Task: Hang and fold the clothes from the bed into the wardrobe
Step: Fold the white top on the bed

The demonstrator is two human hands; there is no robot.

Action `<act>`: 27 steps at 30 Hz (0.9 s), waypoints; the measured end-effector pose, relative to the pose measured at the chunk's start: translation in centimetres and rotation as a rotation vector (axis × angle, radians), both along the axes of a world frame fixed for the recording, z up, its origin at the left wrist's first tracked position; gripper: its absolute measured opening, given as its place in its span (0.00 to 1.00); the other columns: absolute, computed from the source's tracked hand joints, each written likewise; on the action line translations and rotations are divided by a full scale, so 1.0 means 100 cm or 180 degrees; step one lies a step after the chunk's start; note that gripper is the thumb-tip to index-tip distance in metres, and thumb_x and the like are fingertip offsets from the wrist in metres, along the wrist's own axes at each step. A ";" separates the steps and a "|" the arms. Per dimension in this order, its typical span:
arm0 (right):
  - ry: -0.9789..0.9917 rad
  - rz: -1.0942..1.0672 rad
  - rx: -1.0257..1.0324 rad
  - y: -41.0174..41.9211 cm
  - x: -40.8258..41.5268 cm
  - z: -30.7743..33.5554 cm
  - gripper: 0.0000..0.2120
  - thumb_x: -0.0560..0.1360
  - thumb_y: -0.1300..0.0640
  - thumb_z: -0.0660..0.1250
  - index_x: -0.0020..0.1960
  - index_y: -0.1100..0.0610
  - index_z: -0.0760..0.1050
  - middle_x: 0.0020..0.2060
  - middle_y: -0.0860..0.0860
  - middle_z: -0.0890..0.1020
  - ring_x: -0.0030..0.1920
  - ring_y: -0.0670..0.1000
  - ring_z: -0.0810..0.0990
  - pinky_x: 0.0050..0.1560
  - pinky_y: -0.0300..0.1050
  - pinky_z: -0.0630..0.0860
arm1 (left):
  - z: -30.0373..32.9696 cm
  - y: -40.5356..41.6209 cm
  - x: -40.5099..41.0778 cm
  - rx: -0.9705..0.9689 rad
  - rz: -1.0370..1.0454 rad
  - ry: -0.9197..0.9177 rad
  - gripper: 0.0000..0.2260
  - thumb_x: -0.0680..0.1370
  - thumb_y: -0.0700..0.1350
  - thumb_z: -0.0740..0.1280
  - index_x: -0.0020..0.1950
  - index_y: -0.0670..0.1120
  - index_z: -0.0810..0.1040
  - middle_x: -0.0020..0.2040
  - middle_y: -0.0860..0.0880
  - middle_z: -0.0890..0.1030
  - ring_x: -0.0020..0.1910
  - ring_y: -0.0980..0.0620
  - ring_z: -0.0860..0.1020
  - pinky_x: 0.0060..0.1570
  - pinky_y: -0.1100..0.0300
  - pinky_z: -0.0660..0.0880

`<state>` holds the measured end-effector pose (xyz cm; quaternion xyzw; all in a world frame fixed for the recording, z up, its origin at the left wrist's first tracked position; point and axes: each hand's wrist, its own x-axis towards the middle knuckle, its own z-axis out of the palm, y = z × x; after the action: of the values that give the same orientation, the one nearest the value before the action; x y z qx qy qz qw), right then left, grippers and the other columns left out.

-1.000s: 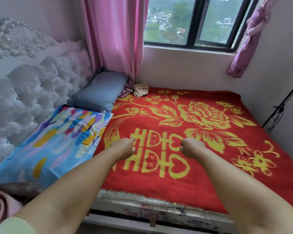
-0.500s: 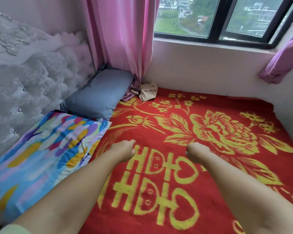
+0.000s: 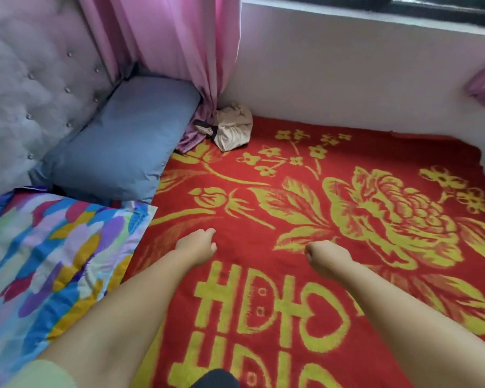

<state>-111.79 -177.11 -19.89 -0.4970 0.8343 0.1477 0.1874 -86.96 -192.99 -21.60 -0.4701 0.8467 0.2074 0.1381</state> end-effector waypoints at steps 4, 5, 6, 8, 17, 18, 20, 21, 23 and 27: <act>-0.0140 -0.0142 0.0097 -0.104 -0.028 -0.057 0.16 0.80 0.63 0.50 0.63 0.56 0.71 0.53 0.53 0.79 0.53 0.56 0.79 0.43 0.45 0.74 | -0.063 -0.097 -0.034 -0.0042 0.0002 0.0090 0.21 0.82 0.50 0.55 0.75 0.50 0.61 0.68 0.46 0.70 0.67 0.44 0.69 0.59 0.48 0.71; -0.0212 -0.0167 0.0102 -0.133 -0.034 -0.075 0.17 0.81 0.62 0.49 0.66 0.56 0.69 0.56 0.53 0.78 0.54 0.56 0.78 0.46 0.47 0.75 | -0.080 -0.123 -0.045 -0.0087 -0.0035 0.0073 0.21 0.82 0.50 0.56 0.75 0.50 0.61 0.68 0.46 0.70 0.67 0.44 0.69 0.59 0.48 0.71; -0.0305 -0.0201 0.0016 -0.159 -0.039 -0.095 0.18 0.81 0.60 0.49 0.68 0.55 0.67 0.59 0.54 0.77 0.57 0.56 0.77 0.49 0.49 0.76 | -0.099 -0.144 -0.053 -0.0178 -0.0063 0.0054 0.21 0.82 0.50 0.56 0.75 0.49 0.61 0.69 0.47 0.69 0.68 0.45 0.68 0.59 0.49 0.70; -0.0417 -0.0197 -0.0235 -0.218 -0.055 -0.144 0.19 0.82 0.56 0.49 0.72 0.53 0.63 0.68 0.55 0.70 0.65 0.57 0.71 0.59 0.54 0.73 | -0.143 -0.190 -0.070 -0.0542 -0.0209 -0.0013 0.23 0.81 0.51 0.56 0.76 0.49 0.59 0.72 0.47 0.67 0.71 0.47 0.65 0.63 0.51 0.67; 0.0034 -0.0186 -0.0864 -0.353 -0.088 -0.308 0.26 0.80 0.41 0.39 0.77 0.41 0.38 0.78 0.45 0.40 0.76 0.48 0.34 0.71 0.66 0.35 | -0.291 -0.294 -0.115 -0.0832 -0.0250 0.0144 0.26 0.81 0.58 0.40 0.78 0.53 0.45 0.79 0.50 0.43 0.77 0.54 0.39 0.73 0.43 0.38; 0.0126 -0.0217 -0.1021 -0.354 -0.084 -0.316 0.26 0.79 0.41 0.37 0.76 0.40 0.38 0.78 0.45 0.42 0.76 0.47 0.34 0.72 0.66 0.34 | -0.295 -0.297 -0.113 -0.0938 -0.0287 0.0288 0.27 0.80 0.58 0.41 0.78 0.52 0.50 0.79 0.49 0.48 0.77 0.53 0.43 0.73 0.41 0.40; 0.0229 -0.0242 -0.1216 -0.354 -0.081 -0.321 0.27 0.77 0.41 0.37 0.76 0.41 0.41 0.78 0.45 0.47 0.76 0.47 0.38 0.72 0.64 0.34 | -0.293 -0.310 -0.113 -0.1136 -0.0491 0.0607 0.27 0.78 0.54 0.48 0.75 0.48 0.65 0.76 0.45 0.63 0.76 0.48 0.59 0.71 0.36 0.52; 0.0218 -0.0255 -0.1265 -0.358 -0.082 -0.323 0.27 0.77 0.41 0.39 0.76 0.42 0.45 0.78 0.46 0.50 0.77 0.48 0.42 0.72 0.64 0.36 | -0.294 -0.327 -0.120 -0.1216 -0.0642 0.0693 0.26 0.77 0.53 0.51 0.72 0.46 0.69 0.73 0.44 0.67 0.73 0.46 0.64 0.69 0.34 0.57; 0.0246 -0.0237 -0.1375 -0.359 -0.081 -0.323 0.27 0.77 0.43 0.43 0.76 0.44 0.53 0.77 0.48 0.56 0.77 0.50 0.49 0.72 0.66 0.41 | -0.292 -0.356 -0.138 -0.1268 -0.0758 0.0732 0.24 0.77 0.51 0.54 0.71 0.44 0.71 0.72 0.43 0.69 0.71 0.45 0.67 0.68 0.34 0.60; 0.0344 -0.0140 -0.1552 -0.360 -0.081 -0.322 0.27 0.76 0.46 0.50 0.73 0.49 0.66 0.74 0.52 0.65 0.74 0.54 0.56 0.68 0.69 0.49 | -0.279 -0.421 -0.189 -0.1258 -0.0540 0.0777 0.26 0.78 0.47 0.64 0.75 0.45 0.63 0.77 0.44 0.60 0.76 0.46 0.58 0.72 0.40 0.54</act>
<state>-119.84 -213.15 -52.12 -0.5006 0.8647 -0.0357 0.0202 -105.89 -235.12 -49.50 -0.3867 0.9177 0.0806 -0.0430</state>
